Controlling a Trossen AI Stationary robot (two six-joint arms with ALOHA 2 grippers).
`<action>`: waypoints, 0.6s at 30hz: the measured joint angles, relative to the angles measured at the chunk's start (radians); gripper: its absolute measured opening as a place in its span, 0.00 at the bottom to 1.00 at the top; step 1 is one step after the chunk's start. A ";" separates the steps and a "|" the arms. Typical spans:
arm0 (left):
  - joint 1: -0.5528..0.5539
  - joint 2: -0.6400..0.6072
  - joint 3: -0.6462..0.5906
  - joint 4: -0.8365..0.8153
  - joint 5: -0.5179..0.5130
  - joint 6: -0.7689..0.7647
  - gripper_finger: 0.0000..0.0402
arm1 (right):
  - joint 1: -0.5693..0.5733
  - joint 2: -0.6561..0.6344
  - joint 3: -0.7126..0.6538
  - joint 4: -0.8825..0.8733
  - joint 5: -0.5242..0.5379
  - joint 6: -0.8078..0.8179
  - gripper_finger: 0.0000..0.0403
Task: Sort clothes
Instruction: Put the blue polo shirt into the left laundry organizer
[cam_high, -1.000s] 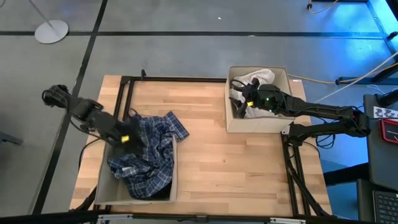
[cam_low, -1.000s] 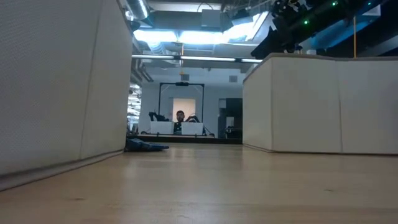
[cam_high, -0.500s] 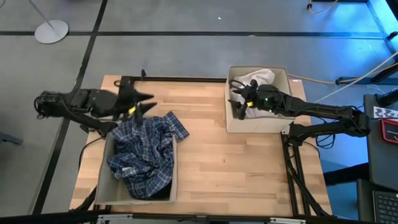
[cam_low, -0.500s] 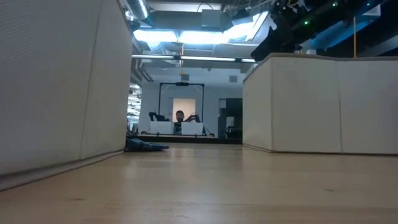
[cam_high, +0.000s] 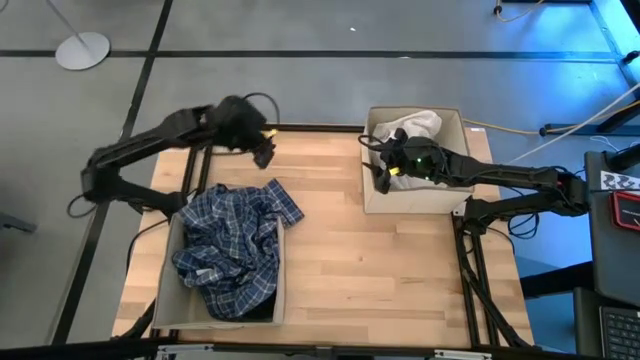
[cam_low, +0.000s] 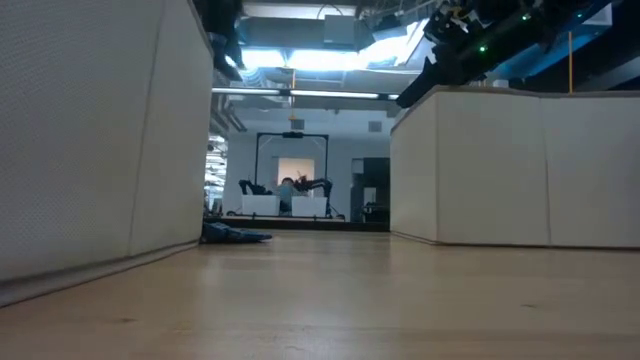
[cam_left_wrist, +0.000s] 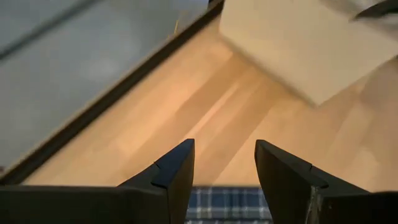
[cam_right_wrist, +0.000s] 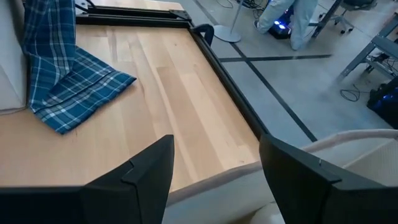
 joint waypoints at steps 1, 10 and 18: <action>0.031 0.038 0.016 -0.018 0.030 0.009 0.40 | 0.000 0.000 0.000 0.000 0.000 -0.003 0.59; 0.148 0.317 0.099 -0.124 0.175 0.036 0.40 | 0.000 0.000 0.000 -0.002 -0.007 -0.018 0.59; 0.111 0.470 0.099 -0.121 0.175 0.044 0.40 | 0.000 0.000 0.000 -0.002 -0.009 -0.033 0.59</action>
